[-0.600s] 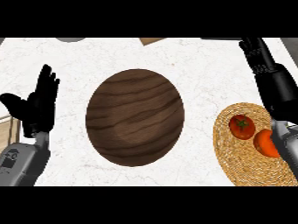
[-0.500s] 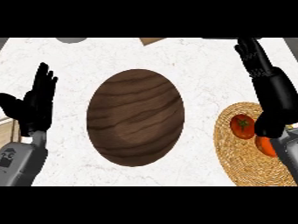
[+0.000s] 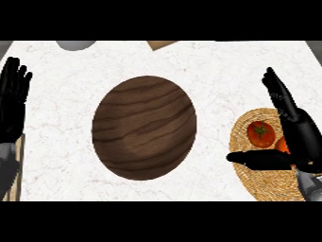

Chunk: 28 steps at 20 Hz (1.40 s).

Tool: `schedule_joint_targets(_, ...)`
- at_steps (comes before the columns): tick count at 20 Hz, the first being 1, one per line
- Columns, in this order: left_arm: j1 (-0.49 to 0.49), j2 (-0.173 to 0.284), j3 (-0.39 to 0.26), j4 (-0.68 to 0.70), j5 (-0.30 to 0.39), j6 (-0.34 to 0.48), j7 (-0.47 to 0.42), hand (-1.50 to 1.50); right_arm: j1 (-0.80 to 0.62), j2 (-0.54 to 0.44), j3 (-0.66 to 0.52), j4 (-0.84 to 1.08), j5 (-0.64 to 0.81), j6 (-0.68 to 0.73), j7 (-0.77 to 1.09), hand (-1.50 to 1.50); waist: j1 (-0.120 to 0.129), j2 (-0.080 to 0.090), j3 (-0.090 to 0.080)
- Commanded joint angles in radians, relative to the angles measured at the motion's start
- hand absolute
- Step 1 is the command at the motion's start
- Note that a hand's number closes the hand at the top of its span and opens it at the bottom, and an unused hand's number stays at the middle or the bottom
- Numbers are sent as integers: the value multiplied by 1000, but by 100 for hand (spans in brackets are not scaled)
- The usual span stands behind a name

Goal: Pick the squash from the placemat and place it in the bowl

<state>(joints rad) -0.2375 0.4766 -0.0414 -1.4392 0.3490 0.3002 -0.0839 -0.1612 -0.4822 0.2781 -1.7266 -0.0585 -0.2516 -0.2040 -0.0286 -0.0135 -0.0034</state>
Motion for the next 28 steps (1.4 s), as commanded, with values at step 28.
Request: schedule_joint_targets(28,50,9,76,-56,3,-120,-9,0,578,-665,-470,-560,66,541,579,-150,23,12,3)
